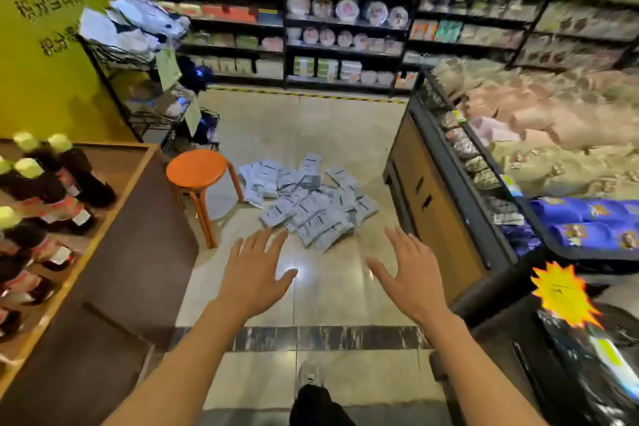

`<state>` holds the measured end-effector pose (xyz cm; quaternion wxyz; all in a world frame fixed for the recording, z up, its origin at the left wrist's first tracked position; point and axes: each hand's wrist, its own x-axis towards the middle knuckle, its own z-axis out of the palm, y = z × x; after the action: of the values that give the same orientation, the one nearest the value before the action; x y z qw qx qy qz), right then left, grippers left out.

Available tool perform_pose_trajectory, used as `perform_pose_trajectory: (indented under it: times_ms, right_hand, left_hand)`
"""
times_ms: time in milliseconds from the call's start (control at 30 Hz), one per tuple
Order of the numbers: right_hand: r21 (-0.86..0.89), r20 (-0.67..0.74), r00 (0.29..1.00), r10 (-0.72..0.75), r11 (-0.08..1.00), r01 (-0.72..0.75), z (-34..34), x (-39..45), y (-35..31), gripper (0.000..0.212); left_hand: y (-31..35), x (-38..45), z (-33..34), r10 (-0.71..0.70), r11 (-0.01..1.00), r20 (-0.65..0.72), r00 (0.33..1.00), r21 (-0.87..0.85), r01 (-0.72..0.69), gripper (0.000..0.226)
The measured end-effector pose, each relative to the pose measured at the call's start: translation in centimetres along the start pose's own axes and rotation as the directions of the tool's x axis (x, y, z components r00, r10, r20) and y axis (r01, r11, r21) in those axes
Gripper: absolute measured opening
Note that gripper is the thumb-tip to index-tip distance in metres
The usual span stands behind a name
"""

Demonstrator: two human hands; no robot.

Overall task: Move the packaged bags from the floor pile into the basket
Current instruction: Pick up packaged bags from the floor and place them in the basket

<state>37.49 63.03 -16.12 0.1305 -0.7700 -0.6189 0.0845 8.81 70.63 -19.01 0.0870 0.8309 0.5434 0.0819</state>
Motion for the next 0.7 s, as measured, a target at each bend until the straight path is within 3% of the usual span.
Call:
perform_pose_trajectory:
  times_ms: [100, 200, 267, 567, 700]
  right_hand:
    - [0.083, 0.002, 1.0, -0.021, 0.996, 0.021, 1.9, 8.9, -0.2, 0.096]
    - [0.132, 0.065, 0.996, -0.06, 0.99, 0.051, 2.5, 16.5, -1.5, 0.087]
    - [0.125, 0.079, 0.994, -0.081, 0.99, 0.071, 2.6, 21.5, -2.3, 0.095]
    - [0.069, 0.118, 0.977, -0.177, 0.983, 0.169, 5.9, 41.4, -5.8, 0.121]
    - [0.05, 0.159, 0.976, -0.147, 0.989, 0.141, 8.7, 50.7, -7.7, 0.118]
  left_hand:
    - [-2.0, 6.4, -0.7, -0.108, 0.994, 0.064, 0.992, 0.007, 0.108, 0.091]
    - [-5.0, 12.3, -1.7, -0.182, 0.983, 0.043, 0.982, 0.034, 0.181, 0.094]
    - [-7.0, 16.3, -2.5, -0.214, 0.976, 0.015, 0.977, 0.047, 0.213, 0.093]
    - [-14.5, 34.0, -1.5, -0.247, 0.969, 0.033, 0.969, 0.017, 0.246, 0.095]
    - [-19.4, 43.2, 1.0, -0.249, 0.968, 0.104, 0.963, 0.009, 0.25, 0.098]
